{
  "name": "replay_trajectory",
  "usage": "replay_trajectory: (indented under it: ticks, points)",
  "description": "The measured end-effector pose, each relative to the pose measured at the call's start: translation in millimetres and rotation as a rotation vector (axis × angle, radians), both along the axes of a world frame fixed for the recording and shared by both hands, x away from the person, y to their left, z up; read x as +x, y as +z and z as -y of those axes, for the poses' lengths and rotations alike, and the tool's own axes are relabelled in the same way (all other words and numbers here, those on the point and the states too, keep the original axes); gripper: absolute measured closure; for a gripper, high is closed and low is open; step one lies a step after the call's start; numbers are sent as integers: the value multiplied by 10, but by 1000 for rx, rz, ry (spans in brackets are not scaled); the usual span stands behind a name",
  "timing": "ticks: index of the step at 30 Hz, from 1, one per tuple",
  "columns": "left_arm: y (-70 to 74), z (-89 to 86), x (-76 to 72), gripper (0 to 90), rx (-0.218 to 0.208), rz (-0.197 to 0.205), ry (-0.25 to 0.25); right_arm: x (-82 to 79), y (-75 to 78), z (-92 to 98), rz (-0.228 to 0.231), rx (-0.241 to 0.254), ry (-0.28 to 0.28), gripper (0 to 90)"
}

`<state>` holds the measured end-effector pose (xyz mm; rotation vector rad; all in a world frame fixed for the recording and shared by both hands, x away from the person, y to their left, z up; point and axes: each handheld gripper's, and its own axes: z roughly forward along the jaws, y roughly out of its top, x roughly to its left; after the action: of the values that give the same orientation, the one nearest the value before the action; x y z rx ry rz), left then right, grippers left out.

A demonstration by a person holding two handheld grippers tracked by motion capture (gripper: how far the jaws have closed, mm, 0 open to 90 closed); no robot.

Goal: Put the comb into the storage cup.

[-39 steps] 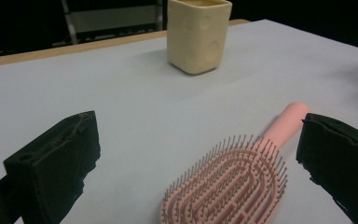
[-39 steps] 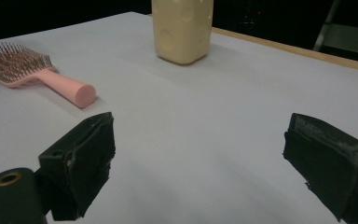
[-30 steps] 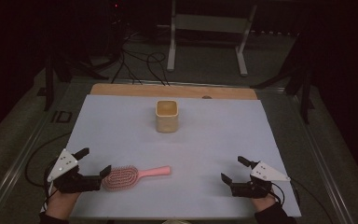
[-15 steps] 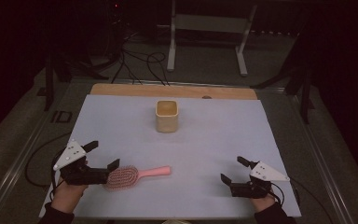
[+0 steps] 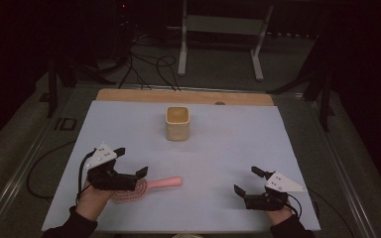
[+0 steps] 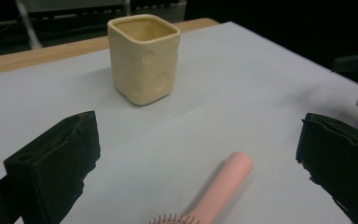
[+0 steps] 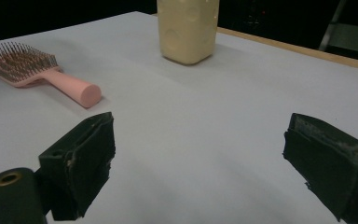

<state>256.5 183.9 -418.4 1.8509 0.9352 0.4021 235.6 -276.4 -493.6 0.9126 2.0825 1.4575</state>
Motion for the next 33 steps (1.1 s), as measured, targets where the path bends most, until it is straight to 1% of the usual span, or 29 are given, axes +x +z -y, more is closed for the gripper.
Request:
replay_trajectory:
  ticks: [1, 4, 5, 6, 10, 12, 15, 16, 18, 20, 21, 23, 25, 26, 28, 30, 31, 33]
  points:
    - [-5, 37, 8, 2, -1, 1, -9, 0, 0, 0, 0, 1, 0, 87]
    - [-19, 151, 33, 2, 14, 3, -12, -4, 4, 0, 1, -3, -1, 87]
    - [-19, 151, 33, 2, 14, 3, -12, -6, 6, -1, 0, -2, -2, 87]
    - [-31, 219, 50, 2, 17, -6, -13, -6, 6, -1, 1, -2, -2, 87]
    - [-51, 339, 74, 3, 26, -9, -3, -3, 4, 1, 1, 0, 0, 87]
    - [-60, 372, 81, 3, 31, -15, -2, -3, 3, 2, 2, 0, 1, 87]
    - [-96, 454, 93, 7, 54, -16, 8, -3, 3, 1, 1, 0, 2, 87]
    - [-108, 472, 97, 25, 57, -19, 7, -4, 3, 0, 0, 0, 2, 87]
    - [-130, 505, 100, 26, 60, -23, 16, -4, 3, -1, 1, 1, 3, 87]
    - [-157, 532, 110, 30, 56, -38, 15, -3, 1, -2, 0, 2, 6, 87]
    - [-169, 548, 111, 35, 54, -41, 23, -2, 0, -3, 1, 2, 7, 87]
    - [-185, 567, 112, 71, 49, -48, 16, -1, -1, -4, 1, 2, 7, 87]
    - [-200, 587, 109, 142, 46, -46, 11, -2, 0, -4, 1, 1, 7, 87]
    - [-206, 598, 111, 158, 48, -47, 11, -2, 0, -5, 1, 1, 7, 87]
    - [-219, 626, 118, 159, 48, -53, 14, -3, 0, -6, -1, 1, 8, 87]
    - [-233, 649, 127, 173, 56, -63, 16, -2, -1, -8, 0, 1, 9, 87]
    - [-249, 671, 136, 185, 66, -73, 25, -1, -2, -9, 1, 0, 10, 87]
    - [-278, 698, 153, 239, 74, -93, 35, -2, -2, -11, 0, -2, 12, 87]
